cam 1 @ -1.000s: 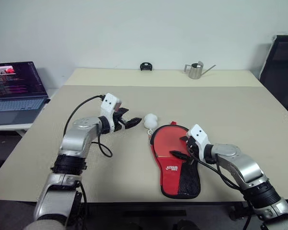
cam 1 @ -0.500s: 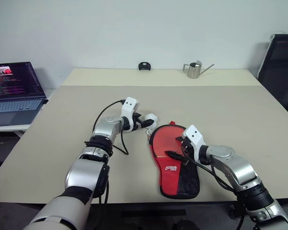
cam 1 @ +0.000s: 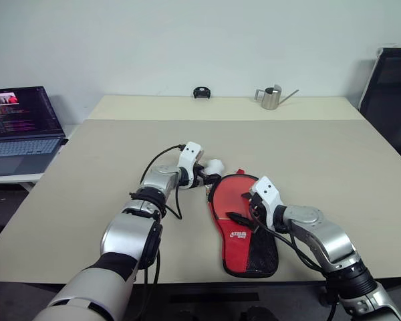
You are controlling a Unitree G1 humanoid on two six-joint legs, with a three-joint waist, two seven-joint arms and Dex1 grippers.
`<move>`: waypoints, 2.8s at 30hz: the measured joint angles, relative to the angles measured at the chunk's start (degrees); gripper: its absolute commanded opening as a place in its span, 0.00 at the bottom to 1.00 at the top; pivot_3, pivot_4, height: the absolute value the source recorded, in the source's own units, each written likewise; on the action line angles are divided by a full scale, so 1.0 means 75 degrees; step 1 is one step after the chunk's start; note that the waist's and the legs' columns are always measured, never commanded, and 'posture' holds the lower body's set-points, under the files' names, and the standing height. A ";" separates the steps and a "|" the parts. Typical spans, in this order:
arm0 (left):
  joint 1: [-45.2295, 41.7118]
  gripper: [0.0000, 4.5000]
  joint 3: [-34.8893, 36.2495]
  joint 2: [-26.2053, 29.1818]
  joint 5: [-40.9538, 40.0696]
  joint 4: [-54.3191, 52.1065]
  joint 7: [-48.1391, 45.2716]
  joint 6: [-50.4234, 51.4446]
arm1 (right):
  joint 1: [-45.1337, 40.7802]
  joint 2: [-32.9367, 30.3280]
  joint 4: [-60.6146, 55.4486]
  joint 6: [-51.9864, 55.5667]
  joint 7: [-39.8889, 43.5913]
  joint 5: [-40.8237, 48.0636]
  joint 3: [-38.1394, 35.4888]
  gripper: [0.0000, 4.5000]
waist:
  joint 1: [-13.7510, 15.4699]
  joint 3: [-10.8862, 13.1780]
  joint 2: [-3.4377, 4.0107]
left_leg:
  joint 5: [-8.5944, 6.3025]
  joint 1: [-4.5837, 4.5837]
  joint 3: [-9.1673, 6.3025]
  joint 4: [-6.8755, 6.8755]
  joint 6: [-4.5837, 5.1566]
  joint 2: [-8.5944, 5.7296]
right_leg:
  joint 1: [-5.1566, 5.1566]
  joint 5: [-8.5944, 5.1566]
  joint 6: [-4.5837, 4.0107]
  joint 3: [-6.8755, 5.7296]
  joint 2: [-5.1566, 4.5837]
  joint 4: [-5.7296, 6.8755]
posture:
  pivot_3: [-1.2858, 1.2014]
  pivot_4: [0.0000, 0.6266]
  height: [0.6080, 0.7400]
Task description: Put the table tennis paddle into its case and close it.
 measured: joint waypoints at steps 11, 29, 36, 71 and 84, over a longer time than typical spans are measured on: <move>0.0007 0.05 0.0154 -0.0271 0.0002 0.0036 -0.0268 -0.0095 | 0.0106 0.0348 -0.0134 0.0231 -0.0544 -0.0172 -0.0140 1.00 | 0.0001 -0.0001 -0.0001 | 0.0000 0.0000 0.0000 0.0001 0.0000 -0.0001 | 0.0000 0.0000 0.0000 0.0001 0.0000 0.0002 | 0.52 0.24 1.00; 0.1662 0.04 0.0479 0.0978 -0.0475 -0.2539 -0.1778 0.1008 | -0.0100 0.0675 0.0153 0.0271 -0.0872 -0.0625 -0.0139 1.00 | -0.0023 -0.0004 -0.0004 | 0.0001 0.0008 -0.0002 0.0001 -0.0001 0.0000 | 0.0000 0.0000 0.0000 0.0007 0.0000 0.0012 | 0.52 0.24 1.00; 0.2551 0.04 0.0275 0.1022 -0.0974 -0.4864 -0.2271 0.2461 | -0.0112 0.0902 0.0261 0.0154 -0.0905 -0.0816 -0.0081 1.00 | -0.0031 -0.0011 -0.0004 | 0.0001 0.0011 -0.0002 0.0001 -0.0001 0.0002 | 0.0001 0.0001 -0.0001 0.0011 0.0000 0.0016 | 0.52 0.24 1.00; -0.0085 0.04 -0.0470 -0.0188 0.0569 -0.0063 -0.0514 -0.1475 | 0.0363 0.1321 0.0615 -0.0332 -0.1120 -0.1061 -0.0138 1.00 | 0.0029 -0.0099 -0.0045 | -0.0013 0.0146 -0.0032 -0.0014 0.0021 -0.0005 | 0.0165 0.0000 0.0004 -0.0029 0.0000 -0.0035 | 0.52 0.24 1.00; -0.0307 0.04 -0.0477 -0.0967 0.1335 0.0735 0.1266 -0.2096 | 0.0583 0.1720 0.0357 -0.0158 -0.1685 -0.1172 -0.0144 1.00 | 0.0025 -0.0103 -0.0053 | -0.0013 0.0148 -0.0036 -0.0014 0.0020 -0.0005 | 0.0166 0.0001 0.0007 -0.0032 -0.0001 -0.0027 | 0.52 0.24 1.00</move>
